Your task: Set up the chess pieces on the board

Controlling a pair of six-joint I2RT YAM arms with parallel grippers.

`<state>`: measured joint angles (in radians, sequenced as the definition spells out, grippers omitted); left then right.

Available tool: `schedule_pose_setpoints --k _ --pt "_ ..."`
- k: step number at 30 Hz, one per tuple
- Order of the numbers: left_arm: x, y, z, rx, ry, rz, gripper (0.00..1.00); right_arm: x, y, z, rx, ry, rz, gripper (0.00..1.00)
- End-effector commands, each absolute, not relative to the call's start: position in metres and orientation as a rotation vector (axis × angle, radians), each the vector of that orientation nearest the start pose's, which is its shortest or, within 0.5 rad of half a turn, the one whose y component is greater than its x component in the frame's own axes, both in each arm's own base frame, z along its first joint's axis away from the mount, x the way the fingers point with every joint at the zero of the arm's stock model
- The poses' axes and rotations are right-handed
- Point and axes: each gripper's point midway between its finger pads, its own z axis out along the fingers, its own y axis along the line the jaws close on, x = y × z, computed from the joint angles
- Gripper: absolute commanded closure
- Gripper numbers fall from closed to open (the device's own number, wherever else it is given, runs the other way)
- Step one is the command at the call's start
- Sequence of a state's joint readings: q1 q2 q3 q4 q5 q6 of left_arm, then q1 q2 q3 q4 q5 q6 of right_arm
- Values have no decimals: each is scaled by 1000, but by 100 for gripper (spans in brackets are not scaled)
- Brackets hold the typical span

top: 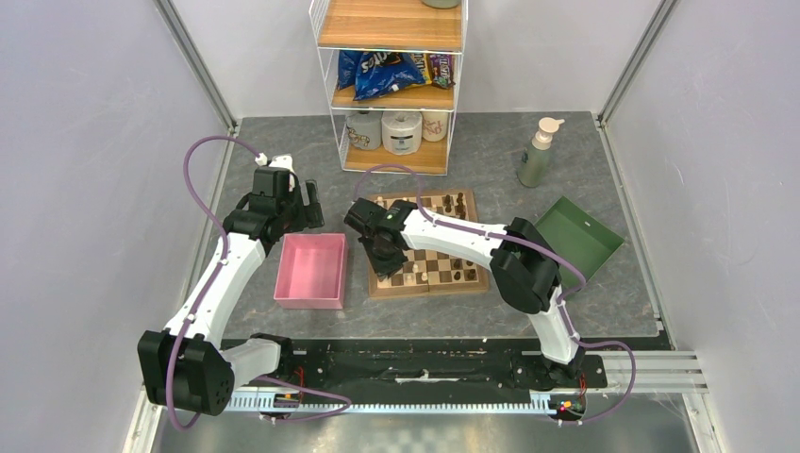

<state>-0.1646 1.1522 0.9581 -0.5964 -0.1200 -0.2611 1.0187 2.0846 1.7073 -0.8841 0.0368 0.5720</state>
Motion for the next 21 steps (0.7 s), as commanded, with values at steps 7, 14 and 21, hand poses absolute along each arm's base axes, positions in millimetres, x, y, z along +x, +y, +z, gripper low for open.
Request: schedule_pose_setpoints --k 7,14,21 --pt "314 -45 169 -191 2323 -103 7 220 399 69 -652 2775 335 69" --pt "314 -44 169 -192 2323 -102 7 225 393 102 -643 2699 349 58" --pt "314 -44 169 -194 2320 -96 7 247 354 152 -636 2552 241 54"
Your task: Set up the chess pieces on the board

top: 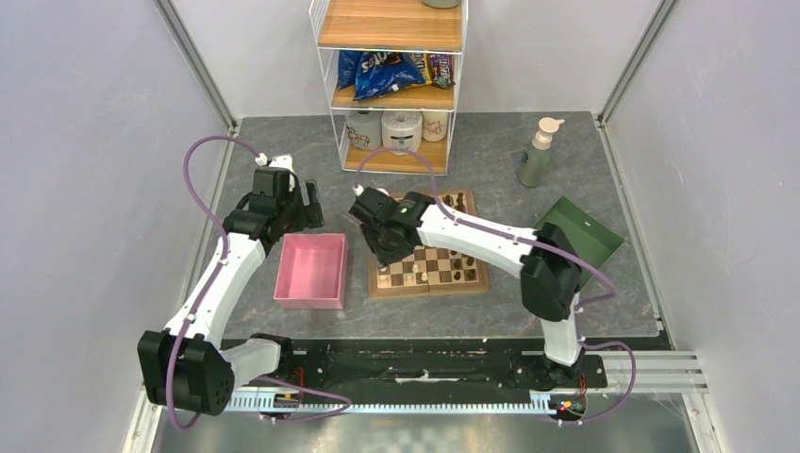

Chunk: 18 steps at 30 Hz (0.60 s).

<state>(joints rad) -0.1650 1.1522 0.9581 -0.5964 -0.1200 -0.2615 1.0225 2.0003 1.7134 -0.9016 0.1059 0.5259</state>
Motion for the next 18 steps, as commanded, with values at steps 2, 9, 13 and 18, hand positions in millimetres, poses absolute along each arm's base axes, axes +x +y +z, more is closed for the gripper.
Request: schedule_pose_setpoints --k 2,9,13,18 --pt "314 -43 170 -195 2318 -95 7 262 339 160 -588 2536 229 54" --pt "314 -43 170 -197 2318 -95 7 338 294 155 -287 2594 243 54" --pt "314 -44 169 -198 2320 -99 7 371 297 146 -245 2595 256 55" --pt "314 -43 168 -197 2324 -95 7 393 316 131 -269 2598 276 56"
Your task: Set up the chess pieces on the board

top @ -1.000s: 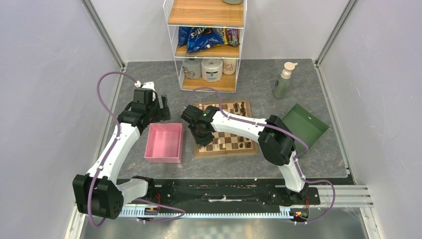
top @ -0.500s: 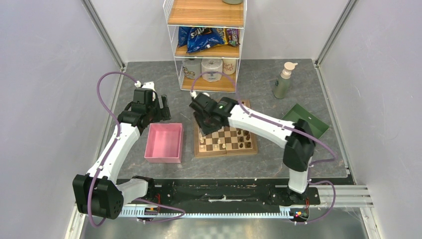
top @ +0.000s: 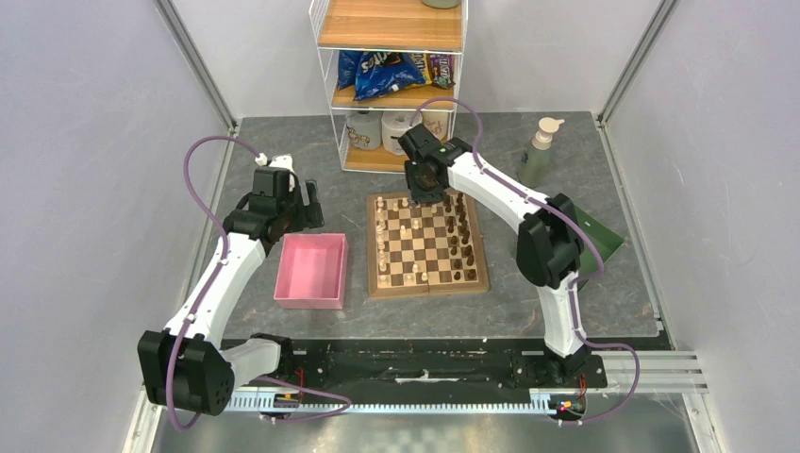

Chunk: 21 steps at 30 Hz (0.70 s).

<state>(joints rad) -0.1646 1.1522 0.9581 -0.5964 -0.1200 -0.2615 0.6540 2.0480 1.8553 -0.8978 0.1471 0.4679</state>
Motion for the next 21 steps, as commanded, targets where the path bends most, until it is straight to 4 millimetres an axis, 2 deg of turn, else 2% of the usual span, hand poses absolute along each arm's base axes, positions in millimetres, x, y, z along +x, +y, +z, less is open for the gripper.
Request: schedule_pose_setpoints --k 1,7,14,21 --pt "314 -43 168 -199 2325 -94 7 395 321 127 -278 2600 289 56" --pt "315 -43 166 -199 2330 -90 7 408 334 118 -326 2595 305 58" --pt "315 -44 166 -196 2333 -93 7 410 353 112 -363 2598 356 59" --pt "315 -43 166 -196 2330 -90 7 414 363 99 -381 2608 341 62"
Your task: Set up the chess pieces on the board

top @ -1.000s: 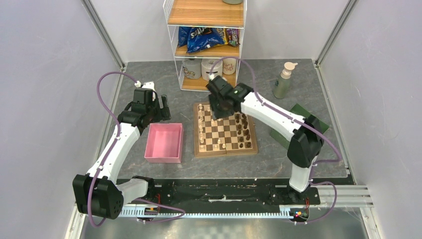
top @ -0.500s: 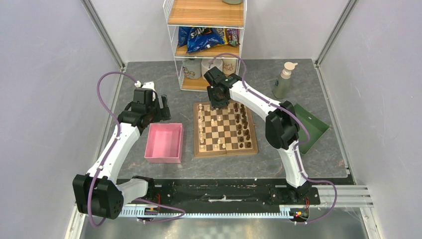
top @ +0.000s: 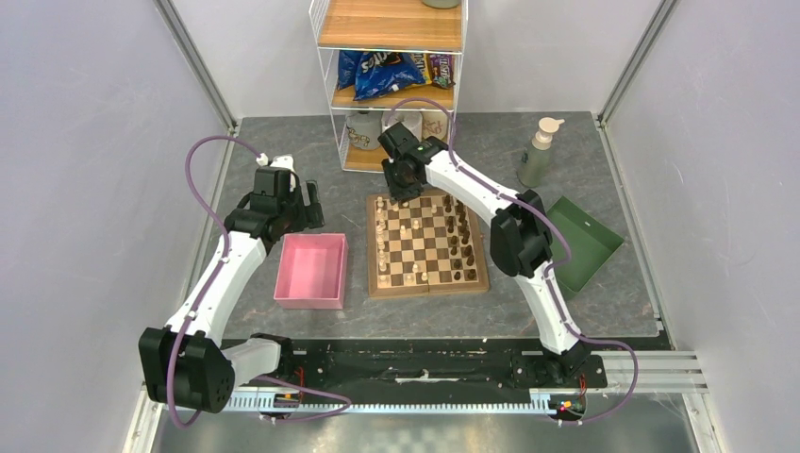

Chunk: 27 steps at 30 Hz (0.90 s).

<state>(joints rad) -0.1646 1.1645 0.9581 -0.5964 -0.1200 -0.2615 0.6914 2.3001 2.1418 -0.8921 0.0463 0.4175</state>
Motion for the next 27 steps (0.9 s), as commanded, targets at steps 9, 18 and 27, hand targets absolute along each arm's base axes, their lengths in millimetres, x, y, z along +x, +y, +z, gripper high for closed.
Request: schedule_pose_setpoints --k 9,18,27 --pt "315 -43 165 -196 2333 -91 7 423 363 87 -393 2599 281 66" --pt "315 -43 164 -196 2336 -88 7 427 366 80 -410 2598 269 73" --pt "315 -43 164 -195 2339 -88 7 433 369 74 -408 2594 259 73"
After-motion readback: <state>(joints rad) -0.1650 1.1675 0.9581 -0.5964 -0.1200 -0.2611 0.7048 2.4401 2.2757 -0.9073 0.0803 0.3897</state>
